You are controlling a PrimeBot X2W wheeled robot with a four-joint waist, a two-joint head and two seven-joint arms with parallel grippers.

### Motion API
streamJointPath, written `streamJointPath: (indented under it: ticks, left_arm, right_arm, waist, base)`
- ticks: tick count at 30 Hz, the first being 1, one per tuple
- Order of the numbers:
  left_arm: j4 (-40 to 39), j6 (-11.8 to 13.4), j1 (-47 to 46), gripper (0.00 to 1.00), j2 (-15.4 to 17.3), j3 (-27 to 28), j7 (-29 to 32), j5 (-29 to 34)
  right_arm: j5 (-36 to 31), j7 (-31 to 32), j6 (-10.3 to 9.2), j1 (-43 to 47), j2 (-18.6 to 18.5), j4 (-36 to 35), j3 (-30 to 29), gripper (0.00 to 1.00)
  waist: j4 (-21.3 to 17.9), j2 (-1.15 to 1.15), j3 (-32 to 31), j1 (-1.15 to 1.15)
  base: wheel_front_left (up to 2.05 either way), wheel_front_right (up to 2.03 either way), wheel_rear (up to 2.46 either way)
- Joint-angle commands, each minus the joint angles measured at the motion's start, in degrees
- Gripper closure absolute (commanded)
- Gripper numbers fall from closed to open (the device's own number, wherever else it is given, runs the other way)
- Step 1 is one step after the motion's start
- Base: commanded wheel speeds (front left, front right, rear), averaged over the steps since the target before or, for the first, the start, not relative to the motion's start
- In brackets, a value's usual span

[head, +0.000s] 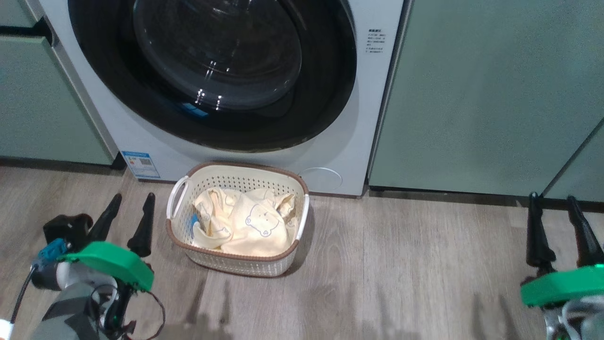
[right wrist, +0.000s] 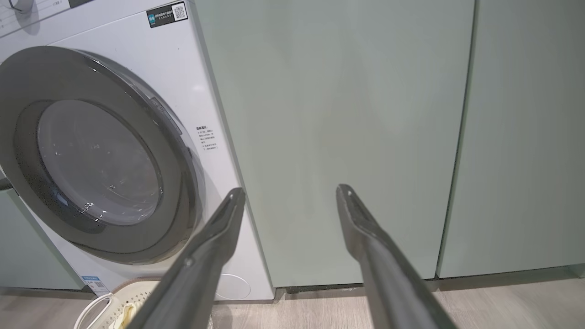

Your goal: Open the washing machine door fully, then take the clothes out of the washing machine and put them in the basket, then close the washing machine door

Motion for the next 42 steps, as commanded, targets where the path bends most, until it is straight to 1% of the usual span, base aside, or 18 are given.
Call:
streamJointPath:
  ticks: [1, 5, 10, 22, 42]
  left_arm:
    - [-1.41, -0.04, -1.83, 0.0, 2.19, 2.36, -0.35, -0.36]
    - [-0.8, -0.04, -1.6, 0.0, 1.53, 2.63, -0.35, 0.3]
    - [-0.72, -0.04, -1.58, 0.0, 0.84, 2.66, -0.35, 1.44]
    - [-0.89, -0.04, -1.8, 0.0, 0.27, 3.04, -0.35, 2.67]
    - [-1.11, -0.04, -1.8, 0.0, -0.26, 2.57, -0.35, 2.6]
  right_arm:
    - [0.77, -0.37, -0.19, -0.74, 0.06, -2.11, 0.41, 0.0]
    - [0.42, -0.37, -0.19, 1.38, 0.06, -2.37, -0.16, 0.0]
    - [-0.23, -0.37, -0.19, 2.74, 0.06, -1.03, 0.15, 0.0]
    - [-1.82, -0.37, -0.19, 3.0, 0.06, 1.85, -0.75, 0.0]
    - [-1.66, -0.37, -0.19, 2.56, 0.06, 3.17, -0.43, 0.0]
  waist:
    - [0.02, 0.0, -0.4, 0.01]
    - [0.33, 0.0, -0.96, 0.01]
    - [0.44, 0.0, -1.14, 0.01]
    - [0.74, 0.0, -1.05, 0.01]
    - [0.89, 0.0, -0.55, 0.01]
  base:
    - [0.0, 0.0, 0.0]
    - [0.0, 0.0, 0.0]
    - [0.0, 0.0, 0.0]
    - [0.0, 0.0, 0.0]
    - [0.0, 0.0, 0.0]
